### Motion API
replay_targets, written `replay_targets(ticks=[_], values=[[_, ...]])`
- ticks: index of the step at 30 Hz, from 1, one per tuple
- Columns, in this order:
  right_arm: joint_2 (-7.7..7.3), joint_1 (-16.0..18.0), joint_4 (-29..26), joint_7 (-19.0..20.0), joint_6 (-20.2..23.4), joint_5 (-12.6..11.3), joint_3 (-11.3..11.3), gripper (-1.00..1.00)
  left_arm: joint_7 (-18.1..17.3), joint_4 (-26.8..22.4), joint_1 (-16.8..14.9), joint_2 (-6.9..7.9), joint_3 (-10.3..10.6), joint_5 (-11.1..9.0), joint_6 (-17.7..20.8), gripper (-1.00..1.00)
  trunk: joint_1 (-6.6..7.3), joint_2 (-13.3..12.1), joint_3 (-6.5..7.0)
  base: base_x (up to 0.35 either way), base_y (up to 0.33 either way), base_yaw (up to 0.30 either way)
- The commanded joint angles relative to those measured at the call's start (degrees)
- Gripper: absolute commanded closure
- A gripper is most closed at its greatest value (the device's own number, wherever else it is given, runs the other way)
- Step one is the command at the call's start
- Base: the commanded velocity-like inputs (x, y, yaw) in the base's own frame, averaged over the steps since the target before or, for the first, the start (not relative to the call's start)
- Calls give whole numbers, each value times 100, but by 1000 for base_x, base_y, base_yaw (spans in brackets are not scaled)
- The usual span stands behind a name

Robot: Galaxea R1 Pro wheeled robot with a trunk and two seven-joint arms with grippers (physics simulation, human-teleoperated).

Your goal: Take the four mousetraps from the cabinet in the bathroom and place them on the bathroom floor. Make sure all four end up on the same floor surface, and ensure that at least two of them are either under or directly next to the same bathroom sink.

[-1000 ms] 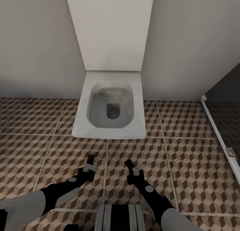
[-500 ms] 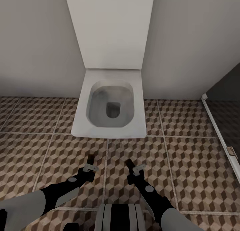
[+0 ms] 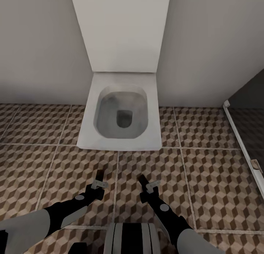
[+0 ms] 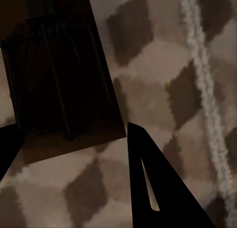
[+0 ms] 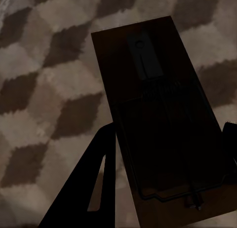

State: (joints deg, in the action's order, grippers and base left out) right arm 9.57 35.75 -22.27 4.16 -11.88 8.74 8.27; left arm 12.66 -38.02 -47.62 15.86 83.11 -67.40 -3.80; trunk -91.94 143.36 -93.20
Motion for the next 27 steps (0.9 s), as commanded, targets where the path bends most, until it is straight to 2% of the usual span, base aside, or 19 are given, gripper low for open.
replay_targets(ticks=[1,13,27], values=[[1,2,3,6,-16,40,-10,100,48,-14,-10,5,47,-36,-33,100,1,2,-12,0,0,0],[-50,2,-89,16,-16,49,-10,100,50,-4,-10,5,47,-36,-33,100,1,2,-119,0,0,0],[-297,2,-273,127,-32,49,2,100,44,-5,-10,5,47,-36,-33,100,1,2,-218,0,0,0]])
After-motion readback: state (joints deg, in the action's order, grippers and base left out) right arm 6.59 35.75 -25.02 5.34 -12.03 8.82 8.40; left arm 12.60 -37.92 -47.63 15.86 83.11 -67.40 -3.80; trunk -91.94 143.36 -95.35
